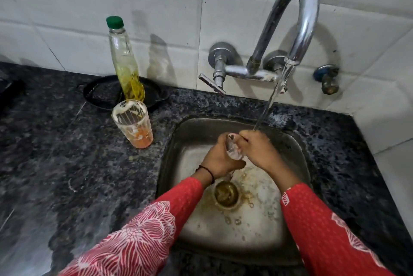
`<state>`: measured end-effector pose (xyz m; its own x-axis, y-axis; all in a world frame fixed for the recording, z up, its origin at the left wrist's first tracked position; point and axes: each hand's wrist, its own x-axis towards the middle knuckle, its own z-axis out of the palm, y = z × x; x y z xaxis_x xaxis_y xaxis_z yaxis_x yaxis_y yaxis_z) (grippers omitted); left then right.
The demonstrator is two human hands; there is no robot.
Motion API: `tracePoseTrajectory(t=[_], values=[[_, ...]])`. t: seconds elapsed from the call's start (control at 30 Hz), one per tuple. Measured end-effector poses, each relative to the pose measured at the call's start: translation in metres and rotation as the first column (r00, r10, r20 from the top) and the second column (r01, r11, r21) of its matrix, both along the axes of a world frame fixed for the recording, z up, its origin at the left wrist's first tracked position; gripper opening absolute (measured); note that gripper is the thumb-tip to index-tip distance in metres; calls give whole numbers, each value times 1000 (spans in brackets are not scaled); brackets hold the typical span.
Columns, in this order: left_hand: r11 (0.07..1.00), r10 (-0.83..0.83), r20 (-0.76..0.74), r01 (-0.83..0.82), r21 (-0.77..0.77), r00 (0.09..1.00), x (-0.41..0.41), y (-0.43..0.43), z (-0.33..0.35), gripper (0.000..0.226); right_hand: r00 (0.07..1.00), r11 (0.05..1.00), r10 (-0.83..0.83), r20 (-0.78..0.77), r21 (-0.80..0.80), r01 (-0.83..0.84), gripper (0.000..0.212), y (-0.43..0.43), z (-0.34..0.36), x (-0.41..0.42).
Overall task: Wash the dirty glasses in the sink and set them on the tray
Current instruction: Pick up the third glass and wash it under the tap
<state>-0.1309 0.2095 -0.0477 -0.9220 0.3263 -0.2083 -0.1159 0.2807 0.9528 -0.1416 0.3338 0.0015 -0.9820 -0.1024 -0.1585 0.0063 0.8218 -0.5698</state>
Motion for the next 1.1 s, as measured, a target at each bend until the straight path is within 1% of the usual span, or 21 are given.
tracePoseTrajectory(t=[0.03, 0.1, 0.2, 0.23, 0.3, 0.37, 0.4, 0.43, 0.47, 0.53, 0.6, 0.63, 0.67, 0.7, 0.8, 0.83, 0.87, 0.93, 1.0, 1.07, 1.1], values=[[999, 2, -10, -2, 35, 1000, -1, 0, 1, 75, 1000, 999, -20, -5, -31, 20, 36, 0, 4, 1], [977, -68, 153, 35, 213, 986, 0, -3, 14, 66, 992, 922, -125, 15, -369, 122, 29, 4, 9, 7], [772, -393, 485, -5, 635, 781, 7, -15, 29, 32, 969, 630, -240, 56, -751, 199, 28, 15, 16, 16], [720, -456, 515, -39, 693, 726, 9, -18, 28, 29, 970, 604, -238, 56, -773, 193, 29, 17, 15, 19], [806, -387, 517, 7, 592, 763, 14, -12, 23, 30, 976, 724, -206, 63, -661, 196, 29, 16, 9, 20], [977, -176, 279, 134, 163, 944, 16, -1, 14, 51, 979, 901, -201, 43, -384, 201, 31, 13, 0, 18], [990, -116, 92, 123, -71, 989, 15, 3, 7, 65, 975, 918, -221, 38, -330, 221, 31, 11, -5, 18], [987, -81, -16, 78, -144, 997, 14, 6, 7, 72, 965, 901, -257, 46, -351, 256, 30, 9, -5, 18], [995, -73, -16, 72, -67, 997, 13, 6, 9, 69, 956, 859, -291, 47, -427, 282, 29, 8, -3, 20], [949, -173, 229, 99, 301, 958, 10, 0, 21, 44, 947, 746, -320, 38, -605, 277, 30, 9, 2, 22], [798, -375, 504, -5, 602, 778, 10, -9, 34, 23, 945, 588, -315, 89, -763, 268, 26, 11, 9, 24], [738, -457, 547, -44, 674, 701, 10, -12, 35, 24, 943, 547, -316, 106, -792, 272, 25, 12, 13, 23], [727, -482, 560, -50, 685, 674, 10, -12, 37, 24, 941, 569, -322, 104, -773, 280, 26, 12, 13, 21], [768, -436, 539, -14, 640, 721, 11, -8, 37, 21, 940, 640, -327, 100, -708, 298, 27, 11, 12, 19], [969, -175, 213, 129, 211, 961, 11, 7, 30, 43, 933, 810, -341, 114, -468, 353, 31, 10, 5, 14], [982, -128, 193, 98, 160, 973, 10, 10, 27, 53, 927, 794, -351, 130, -483, 368, 30, 10, 4, 14], [970, -140, 264, 78, 230, 954, 11, 11, 26, 54, 918, 734, -368, 149, -559, 385, 29, 11, 4, 15], [866, -284, 478, 8, 500, 831, 13, 7, 37, 38, 883, 505, -411, 226, -750, 427, 26, 15, 5, 17], [770, -403, 585, -84, 632, 704, 13, 0, 44, 28, 853, 321, -427, 300, -832, 453, 28, 17, 6, 17], [805, -381, 597, -65, 590, 706, 13, 2, 45, 21, 872, 432, -427, 239, -793, 429, 31, 18, 5, 15], [878, -295, 555, -7, 478, 778, 14, 5, 44, 15, 890, 537, -411, 199, -736, 413, 31, 17, 4, 13]])
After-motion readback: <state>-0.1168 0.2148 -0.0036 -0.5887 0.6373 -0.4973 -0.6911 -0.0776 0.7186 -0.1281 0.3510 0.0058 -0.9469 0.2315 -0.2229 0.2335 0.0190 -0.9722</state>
